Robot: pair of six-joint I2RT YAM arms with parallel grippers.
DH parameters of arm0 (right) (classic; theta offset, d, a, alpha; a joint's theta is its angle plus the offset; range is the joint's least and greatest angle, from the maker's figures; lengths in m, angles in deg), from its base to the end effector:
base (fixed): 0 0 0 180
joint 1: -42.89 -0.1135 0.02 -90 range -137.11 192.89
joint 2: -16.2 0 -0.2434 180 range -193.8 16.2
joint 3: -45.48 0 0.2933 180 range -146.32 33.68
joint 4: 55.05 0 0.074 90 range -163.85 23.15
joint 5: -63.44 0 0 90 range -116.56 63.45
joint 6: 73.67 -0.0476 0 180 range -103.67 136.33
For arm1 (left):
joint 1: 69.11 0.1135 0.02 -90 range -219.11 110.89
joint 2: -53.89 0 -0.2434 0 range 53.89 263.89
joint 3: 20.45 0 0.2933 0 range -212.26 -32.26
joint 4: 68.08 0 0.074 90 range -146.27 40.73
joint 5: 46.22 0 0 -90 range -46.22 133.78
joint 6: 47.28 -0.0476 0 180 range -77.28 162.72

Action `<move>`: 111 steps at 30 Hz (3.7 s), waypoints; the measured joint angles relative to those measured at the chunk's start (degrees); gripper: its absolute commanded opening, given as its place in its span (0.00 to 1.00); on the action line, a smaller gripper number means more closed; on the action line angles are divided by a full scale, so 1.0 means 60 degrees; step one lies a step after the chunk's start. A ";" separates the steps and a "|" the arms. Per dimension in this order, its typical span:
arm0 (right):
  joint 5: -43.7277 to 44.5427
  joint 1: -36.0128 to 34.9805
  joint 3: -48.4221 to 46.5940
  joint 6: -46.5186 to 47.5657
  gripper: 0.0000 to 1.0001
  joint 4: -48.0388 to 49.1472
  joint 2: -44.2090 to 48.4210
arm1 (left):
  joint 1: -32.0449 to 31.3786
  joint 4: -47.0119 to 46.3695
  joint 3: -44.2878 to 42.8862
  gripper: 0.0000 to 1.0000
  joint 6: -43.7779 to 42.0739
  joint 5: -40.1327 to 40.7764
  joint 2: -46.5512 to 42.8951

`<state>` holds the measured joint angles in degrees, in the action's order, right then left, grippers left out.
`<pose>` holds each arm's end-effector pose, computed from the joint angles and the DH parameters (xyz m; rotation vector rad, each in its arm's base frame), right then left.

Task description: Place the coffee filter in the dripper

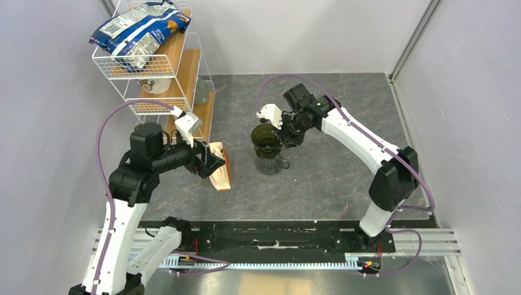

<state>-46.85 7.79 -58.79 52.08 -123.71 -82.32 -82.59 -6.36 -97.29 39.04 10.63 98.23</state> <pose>0.3193 0.2446 0.2780 -1.6173 2.0780 0.4671 0.1813 -0.0702 0.3856 0.6543 1.9575 -0.7048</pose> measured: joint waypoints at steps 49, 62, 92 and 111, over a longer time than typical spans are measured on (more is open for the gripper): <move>0.0025 0.0007 0.1293 -0.0273 0.13 0.0714 0.0608 | 0.0004 0.0073 0.0255 0.85 -0.0004 0.0004 0.0423; -0.0036 -0.0142 0.1716 -0.0452 0.20 0.0900 0.0845 | 0.0000 -0.0076 0.0335 0.85 -0.0004 0.0000 0.0503; -0.0947 0.1428 0.6900 -0.1898 0.71 0.4918 0.6193 | 0.0004 -0.0222 0.0729 0.85 0.0069 -0.0015 0.0229; -0.2244 0.1184 1.0499 -0.2528 0.58 1.1715 0.4670 | 0.0004 -0.0481 0.0780 0.85 0.0153 -0.0015 0.0506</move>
<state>-60.31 14.90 4.20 36.91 -53.42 -54.30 -82.57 -9.25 -92.61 39.96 10.55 101.27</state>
